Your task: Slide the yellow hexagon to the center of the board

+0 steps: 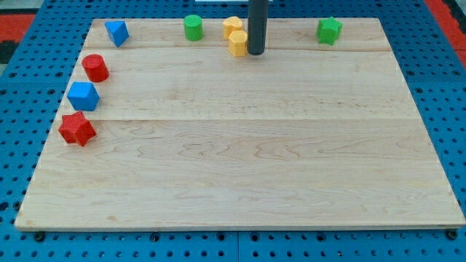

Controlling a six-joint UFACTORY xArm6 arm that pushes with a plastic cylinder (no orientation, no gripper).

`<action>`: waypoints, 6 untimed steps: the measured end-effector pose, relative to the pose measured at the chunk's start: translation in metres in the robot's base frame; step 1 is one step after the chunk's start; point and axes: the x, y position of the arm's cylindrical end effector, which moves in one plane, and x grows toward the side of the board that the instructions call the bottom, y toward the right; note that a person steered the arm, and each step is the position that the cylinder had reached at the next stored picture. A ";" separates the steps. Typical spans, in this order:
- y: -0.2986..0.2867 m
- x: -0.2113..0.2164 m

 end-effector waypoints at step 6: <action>-0.036 0.050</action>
